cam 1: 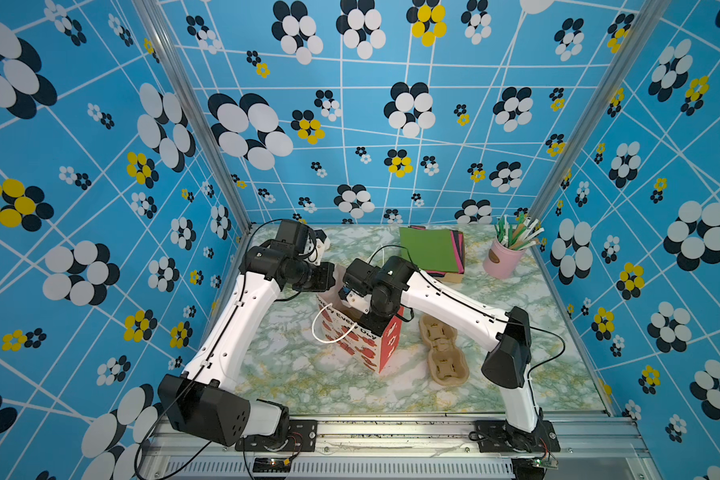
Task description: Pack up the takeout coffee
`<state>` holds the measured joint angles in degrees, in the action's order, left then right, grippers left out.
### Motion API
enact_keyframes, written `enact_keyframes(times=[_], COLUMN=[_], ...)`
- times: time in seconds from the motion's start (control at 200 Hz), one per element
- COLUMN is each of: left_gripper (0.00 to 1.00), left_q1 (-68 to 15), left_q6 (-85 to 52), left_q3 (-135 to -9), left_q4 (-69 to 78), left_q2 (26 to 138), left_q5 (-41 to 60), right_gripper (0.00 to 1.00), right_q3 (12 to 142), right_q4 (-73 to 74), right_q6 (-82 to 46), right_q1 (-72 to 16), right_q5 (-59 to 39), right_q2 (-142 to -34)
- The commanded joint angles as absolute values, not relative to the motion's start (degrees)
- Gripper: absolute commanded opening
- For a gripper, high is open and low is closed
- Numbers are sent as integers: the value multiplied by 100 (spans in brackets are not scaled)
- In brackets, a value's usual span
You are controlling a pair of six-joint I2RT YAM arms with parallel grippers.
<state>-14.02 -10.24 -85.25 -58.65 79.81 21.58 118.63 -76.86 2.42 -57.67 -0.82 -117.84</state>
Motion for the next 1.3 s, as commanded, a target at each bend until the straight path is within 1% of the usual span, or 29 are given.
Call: enact_keyframes(times=[0.0,0.775,1.294], left_gripper=[0,0,0], left_q1=[-1431,-1433,-1432], left_q6=[-888,-888,-888], left_q3=[-8622,-8569,-8564], left_q4=[-5981,-5964,-5977], left_q2=[7985,7985,7985], left_q5=[2073,2112,2083], right_gripper=[74,75,75], right_q3=[11787,11593,11655], right_q4=[-7821,-7761,-7746], right_q6=[309,273,297], right_q1=[-5739,-5739,-5739], right_q5=[-141,-63,-35], right_q2=[-11915,-12154,-11916])
